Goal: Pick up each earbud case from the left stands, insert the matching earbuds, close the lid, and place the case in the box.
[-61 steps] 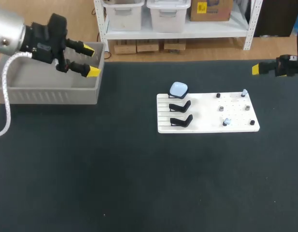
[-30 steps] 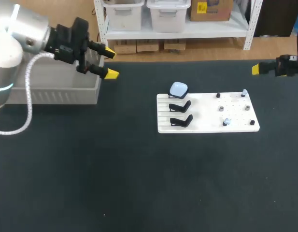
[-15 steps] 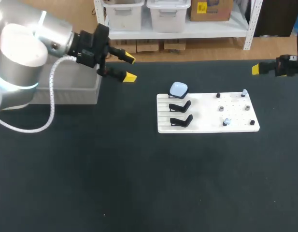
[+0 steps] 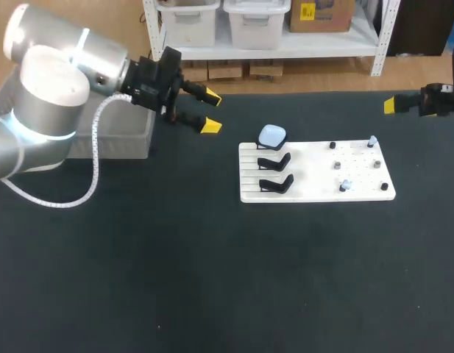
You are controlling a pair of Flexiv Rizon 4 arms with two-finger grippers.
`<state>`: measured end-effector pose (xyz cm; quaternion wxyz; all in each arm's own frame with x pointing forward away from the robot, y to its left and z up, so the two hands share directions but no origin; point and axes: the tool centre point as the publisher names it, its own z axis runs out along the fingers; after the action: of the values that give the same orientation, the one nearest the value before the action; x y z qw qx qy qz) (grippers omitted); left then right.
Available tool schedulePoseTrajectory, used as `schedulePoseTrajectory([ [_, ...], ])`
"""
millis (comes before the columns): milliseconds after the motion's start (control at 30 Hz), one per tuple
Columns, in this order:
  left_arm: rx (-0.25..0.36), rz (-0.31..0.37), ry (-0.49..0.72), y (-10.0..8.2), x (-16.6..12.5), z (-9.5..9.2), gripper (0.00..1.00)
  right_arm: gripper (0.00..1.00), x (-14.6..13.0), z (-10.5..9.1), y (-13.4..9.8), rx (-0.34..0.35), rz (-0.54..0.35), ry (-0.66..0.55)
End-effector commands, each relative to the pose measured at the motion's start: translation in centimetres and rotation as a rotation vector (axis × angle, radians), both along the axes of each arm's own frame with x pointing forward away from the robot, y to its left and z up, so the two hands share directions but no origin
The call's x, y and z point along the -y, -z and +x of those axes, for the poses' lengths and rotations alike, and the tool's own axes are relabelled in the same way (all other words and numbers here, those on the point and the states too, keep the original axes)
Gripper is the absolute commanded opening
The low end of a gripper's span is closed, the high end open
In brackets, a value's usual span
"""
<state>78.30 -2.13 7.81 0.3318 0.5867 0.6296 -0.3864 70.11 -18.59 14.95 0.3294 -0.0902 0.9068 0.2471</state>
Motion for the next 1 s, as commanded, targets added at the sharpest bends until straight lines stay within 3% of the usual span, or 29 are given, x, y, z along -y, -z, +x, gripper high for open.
schedulePoseTrajectory([
  [33, 0.002, 0.005, 0.005, 0.3, 0.6, -0.1, 0.94, 1.00, 0.0, 0.0, 0.0, 0.000, -0.001, 0.000],
  [1000, -0.035, 0.005, 0.091, 4.1, 4.7, -1.1, 0.84, 1.00, 0.0, 0.0, 0.0, 0.000, -0.001, 0.000],
])
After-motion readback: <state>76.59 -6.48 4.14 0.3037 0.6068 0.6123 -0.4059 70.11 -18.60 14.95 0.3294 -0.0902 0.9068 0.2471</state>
